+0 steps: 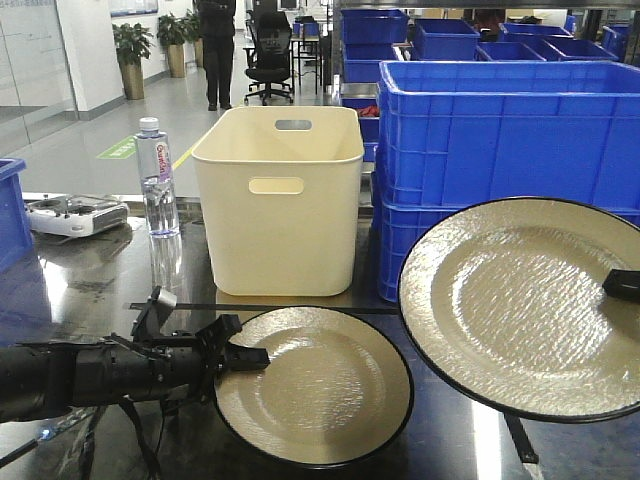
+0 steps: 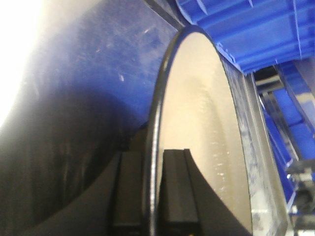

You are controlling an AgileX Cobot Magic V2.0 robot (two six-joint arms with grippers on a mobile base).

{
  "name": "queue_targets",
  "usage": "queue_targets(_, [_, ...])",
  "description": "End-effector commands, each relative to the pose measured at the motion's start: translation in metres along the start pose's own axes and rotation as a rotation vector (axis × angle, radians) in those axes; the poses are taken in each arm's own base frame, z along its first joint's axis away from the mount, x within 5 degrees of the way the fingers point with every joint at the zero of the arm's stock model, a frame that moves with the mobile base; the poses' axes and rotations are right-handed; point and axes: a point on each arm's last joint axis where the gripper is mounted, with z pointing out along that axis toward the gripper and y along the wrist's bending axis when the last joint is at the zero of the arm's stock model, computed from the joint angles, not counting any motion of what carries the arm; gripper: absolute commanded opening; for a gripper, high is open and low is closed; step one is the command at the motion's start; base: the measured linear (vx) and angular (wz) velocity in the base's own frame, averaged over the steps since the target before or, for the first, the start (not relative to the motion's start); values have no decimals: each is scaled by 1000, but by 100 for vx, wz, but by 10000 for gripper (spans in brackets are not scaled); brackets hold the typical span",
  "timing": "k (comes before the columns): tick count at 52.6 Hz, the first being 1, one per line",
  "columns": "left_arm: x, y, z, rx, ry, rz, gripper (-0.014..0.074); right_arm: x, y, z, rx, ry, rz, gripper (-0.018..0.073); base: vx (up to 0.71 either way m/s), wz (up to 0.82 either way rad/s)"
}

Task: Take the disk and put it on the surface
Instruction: 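Lower the plate in the left gripper onto the table and release, then move the right gripper's plate over the placed plate and lower it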

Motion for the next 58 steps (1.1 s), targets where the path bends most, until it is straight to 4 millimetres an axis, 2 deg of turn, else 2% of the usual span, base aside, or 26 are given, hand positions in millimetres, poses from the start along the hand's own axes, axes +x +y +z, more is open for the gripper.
queue_targets(1, [-7,-38,-10,166,-34,15,299,-8,26,-10,-130,-75,24,-9,0,0])
queue_targets(9, [-8,-38,-12,179,-27,39,471,-7,26,-10,-134,-71,24,-9,0,0])
queue_targets(16, [-17,-40,-20,212,-41,134,567,-7,26,-10,-136,-72,26,-9,0,0])
queue_targets(28, [-43,-46,-38,227,-91,315,585,-7,26,-10,-136,-71,25,-9,0,0])
queue_targets(41, [-71,-35,-72,140,-61,432,583,-7,26,-10,-132,-73,22,-9,0,0])
queue_targets(46, [-76,-33,-84,139,-49,437,566,-8,25,-10,-128,-78,20,-9,0,0])
queue_targets(50, [-80,-34,-95,136,-59,446,517,-8,26,-9,-126,-80,20,-9,0,0])
queue_targets(53, [-83,-37,-108,116,-67,463,435,-6,27,-6,-124,-76,15,-9,0,0])
queue_targets(58, [-84,-46,-130,86,-73,521,234,-1,30,6,-124,-53,1,-9,0,0])
